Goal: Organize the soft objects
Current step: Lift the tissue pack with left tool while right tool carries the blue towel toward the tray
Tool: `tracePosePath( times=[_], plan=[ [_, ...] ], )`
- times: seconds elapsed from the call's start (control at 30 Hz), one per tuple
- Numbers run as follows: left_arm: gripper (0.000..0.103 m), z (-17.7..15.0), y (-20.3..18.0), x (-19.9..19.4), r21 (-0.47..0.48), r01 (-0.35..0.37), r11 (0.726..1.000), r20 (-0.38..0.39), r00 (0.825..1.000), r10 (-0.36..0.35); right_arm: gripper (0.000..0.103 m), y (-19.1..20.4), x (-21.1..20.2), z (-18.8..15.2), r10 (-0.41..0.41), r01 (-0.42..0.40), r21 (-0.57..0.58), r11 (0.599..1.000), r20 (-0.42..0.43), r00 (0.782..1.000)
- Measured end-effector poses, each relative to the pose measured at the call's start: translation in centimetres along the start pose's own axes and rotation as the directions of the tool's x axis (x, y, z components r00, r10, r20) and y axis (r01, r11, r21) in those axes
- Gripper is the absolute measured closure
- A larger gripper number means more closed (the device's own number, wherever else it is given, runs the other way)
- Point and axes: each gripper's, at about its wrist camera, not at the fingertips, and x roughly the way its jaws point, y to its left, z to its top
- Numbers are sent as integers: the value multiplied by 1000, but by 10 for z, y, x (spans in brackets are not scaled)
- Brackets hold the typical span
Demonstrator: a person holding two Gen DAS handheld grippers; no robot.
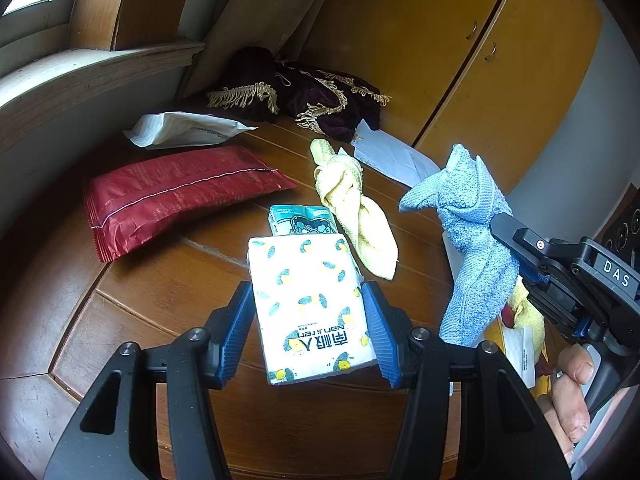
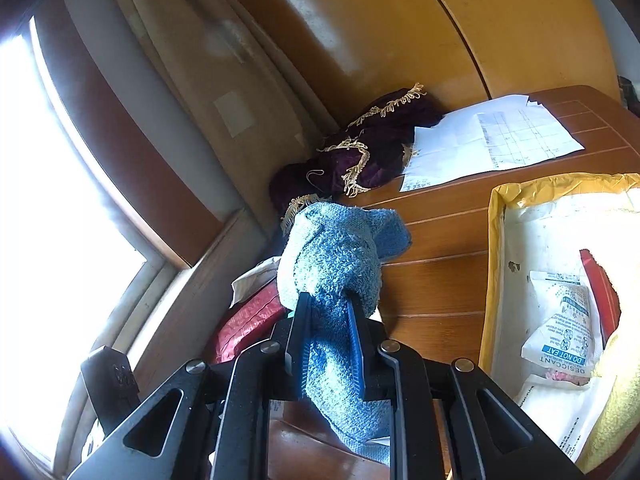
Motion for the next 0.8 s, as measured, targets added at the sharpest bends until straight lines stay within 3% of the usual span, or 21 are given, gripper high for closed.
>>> tracePosePath(
  times=[0.3, 0.43, 0.8],
  plan=[
    [50, 0, 0, -1, -1, 3, 1000, 5, 1000, -3, 86, -1, -24, -4, -29, 27, 27, 999, 62, 998],
    [50, 0, 0, -2, 1, 1, 1000, 7, 1000, -1, 86, -3, -51, -1, -3, 0, 29, 1000, 95, 995],
    [50, 0, -4, -3, -14, -2, 1000, 14, 1000, 2, 86, -4, -115, 8, -67, 65, 18, 998, 176, 982]
  ],
)
